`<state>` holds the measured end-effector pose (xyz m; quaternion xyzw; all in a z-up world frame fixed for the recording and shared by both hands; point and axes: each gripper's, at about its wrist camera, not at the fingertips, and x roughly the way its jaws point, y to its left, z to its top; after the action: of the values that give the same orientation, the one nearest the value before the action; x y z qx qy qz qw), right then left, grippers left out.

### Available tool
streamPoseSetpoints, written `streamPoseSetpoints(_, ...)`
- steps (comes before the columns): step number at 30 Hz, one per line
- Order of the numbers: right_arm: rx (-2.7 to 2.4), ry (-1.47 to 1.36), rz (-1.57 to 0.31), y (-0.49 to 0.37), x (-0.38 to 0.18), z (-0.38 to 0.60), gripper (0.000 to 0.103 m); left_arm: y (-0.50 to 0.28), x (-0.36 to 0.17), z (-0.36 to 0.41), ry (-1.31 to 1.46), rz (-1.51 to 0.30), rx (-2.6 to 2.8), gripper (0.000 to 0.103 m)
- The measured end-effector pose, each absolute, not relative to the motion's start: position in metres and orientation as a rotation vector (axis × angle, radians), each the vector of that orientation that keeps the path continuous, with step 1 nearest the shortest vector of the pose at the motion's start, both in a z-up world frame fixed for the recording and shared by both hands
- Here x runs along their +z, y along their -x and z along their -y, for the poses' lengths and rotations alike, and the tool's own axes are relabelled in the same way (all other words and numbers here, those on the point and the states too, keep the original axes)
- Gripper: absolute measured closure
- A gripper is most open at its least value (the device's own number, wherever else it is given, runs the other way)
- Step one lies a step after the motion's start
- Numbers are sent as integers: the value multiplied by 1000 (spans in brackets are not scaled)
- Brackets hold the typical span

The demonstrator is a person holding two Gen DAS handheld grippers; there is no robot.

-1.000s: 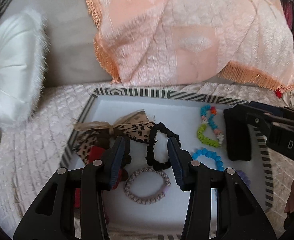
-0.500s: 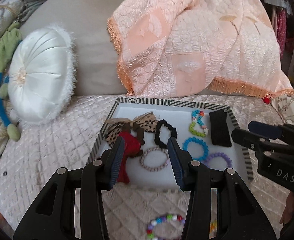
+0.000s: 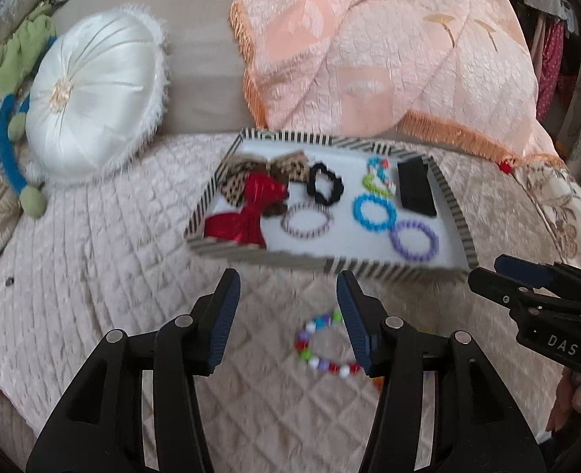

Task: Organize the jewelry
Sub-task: 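Withdraw both tools from the tray toward the last bracelets, then grasp the multicolour bead bracelet with the left tool while the right tool grasps the orange bead bracelet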

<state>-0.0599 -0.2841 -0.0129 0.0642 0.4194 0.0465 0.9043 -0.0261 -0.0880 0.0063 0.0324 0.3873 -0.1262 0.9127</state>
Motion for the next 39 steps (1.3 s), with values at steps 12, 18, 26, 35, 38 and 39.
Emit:
streamPoseSetpoints(12, 74, -75, -1034, 70, -76, 271, 55, 35, -27, 72, -42, -876, -260, 41)
streamPoseSetpoints(18, 65, -24, -1051, 65, -90, 264, 55, 29, -37, 74, -50, -890, -253, 41)
streamPoseSetpoints(26, 55, 49, -1043, 60, -93, 255, 55, 23, -49, 78, -58, -916, -254, 41)
streamPoseSetpoints(35, 59, 4, -1047, 67, -87, 269, 83, 11, -63, 77, -29, -966, -259, 40)
streamPoseSetpoints(38, 66, -13, -1047, 70, -86, 273, 83, 4, -70, 78, -7, -986, -258, 39)
streamPoseSetpoints(39, 71, -19, -1046, 70, -86, 274, 83, 2, -73, 81, -5, -997, -263, 39)
